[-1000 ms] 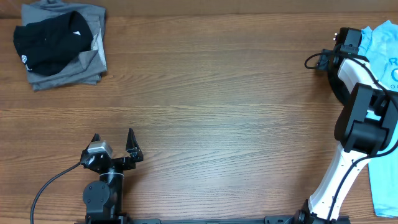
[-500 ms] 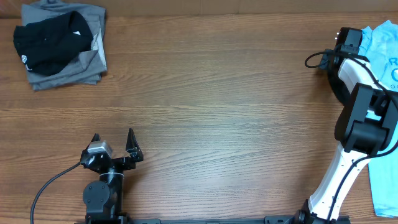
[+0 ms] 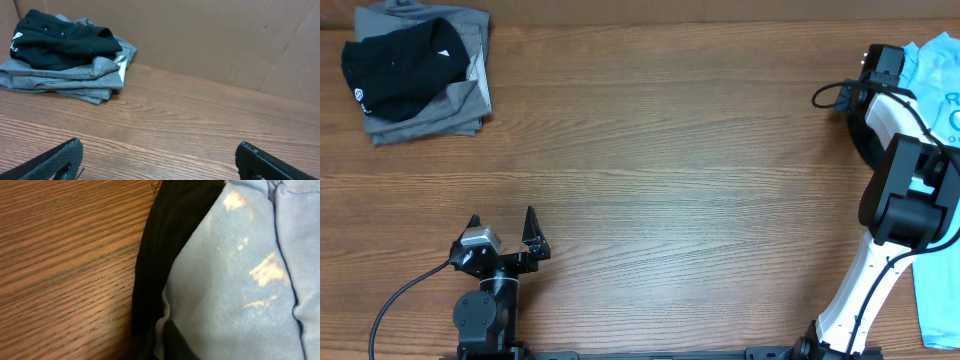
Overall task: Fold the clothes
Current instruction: 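Reach the right gripper to the light-blue T-shirt at the right edge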
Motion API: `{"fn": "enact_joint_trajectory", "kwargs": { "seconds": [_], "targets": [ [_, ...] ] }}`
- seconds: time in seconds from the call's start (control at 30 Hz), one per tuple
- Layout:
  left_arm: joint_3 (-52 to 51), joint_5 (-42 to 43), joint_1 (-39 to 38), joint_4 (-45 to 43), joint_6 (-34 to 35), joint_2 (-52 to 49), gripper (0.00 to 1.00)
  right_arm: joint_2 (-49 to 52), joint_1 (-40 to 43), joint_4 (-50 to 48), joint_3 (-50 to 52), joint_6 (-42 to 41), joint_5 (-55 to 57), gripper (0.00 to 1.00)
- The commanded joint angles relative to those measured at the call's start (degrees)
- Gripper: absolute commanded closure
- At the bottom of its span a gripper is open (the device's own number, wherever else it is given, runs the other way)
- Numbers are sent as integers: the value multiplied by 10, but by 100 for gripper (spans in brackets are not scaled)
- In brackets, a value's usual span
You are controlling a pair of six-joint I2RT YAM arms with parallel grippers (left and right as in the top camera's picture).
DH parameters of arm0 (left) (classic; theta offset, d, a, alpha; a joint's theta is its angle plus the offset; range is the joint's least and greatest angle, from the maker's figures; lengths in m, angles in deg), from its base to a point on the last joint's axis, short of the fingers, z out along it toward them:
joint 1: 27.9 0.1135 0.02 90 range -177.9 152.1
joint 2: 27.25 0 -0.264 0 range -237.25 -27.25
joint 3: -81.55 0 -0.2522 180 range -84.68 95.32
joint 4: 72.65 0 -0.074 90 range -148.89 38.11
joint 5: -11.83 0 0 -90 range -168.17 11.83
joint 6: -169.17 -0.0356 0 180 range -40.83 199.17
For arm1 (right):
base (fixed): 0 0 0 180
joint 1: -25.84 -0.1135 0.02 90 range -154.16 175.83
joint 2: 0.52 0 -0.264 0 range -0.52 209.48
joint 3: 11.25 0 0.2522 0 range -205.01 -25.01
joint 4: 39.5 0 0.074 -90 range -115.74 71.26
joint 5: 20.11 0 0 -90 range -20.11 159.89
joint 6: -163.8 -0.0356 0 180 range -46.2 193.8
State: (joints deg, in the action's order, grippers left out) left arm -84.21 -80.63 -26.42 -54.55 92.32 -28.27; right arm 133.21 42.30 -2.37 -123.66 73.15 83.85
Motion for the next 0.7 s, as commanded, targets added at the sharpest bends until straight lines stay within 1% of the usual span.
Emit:
{"fn": "enact_joint_trajectory", "kwargs": {
  "seconds": [0.0,0.3,0.33,0.43,0.67],
  "targets": [
    [-2,-9,-4,-2,-14,3,0,11,2,8,-31,-14,2,95],
    [-2,-9,-4,-2,-14,3,0,11,2,31,-53,-13,2,96],
    [-2,-9,-4,-2,-14,3,0,11,2,31,-53,-14,2,95],
    [-2,-9,-4,-2,-14,3,0,11,2,31,-53,-13,2,87],
    [-2,-9,-4,-2,-13,3,0,11,2,31,-53,-13,2,87]
  ]
}}
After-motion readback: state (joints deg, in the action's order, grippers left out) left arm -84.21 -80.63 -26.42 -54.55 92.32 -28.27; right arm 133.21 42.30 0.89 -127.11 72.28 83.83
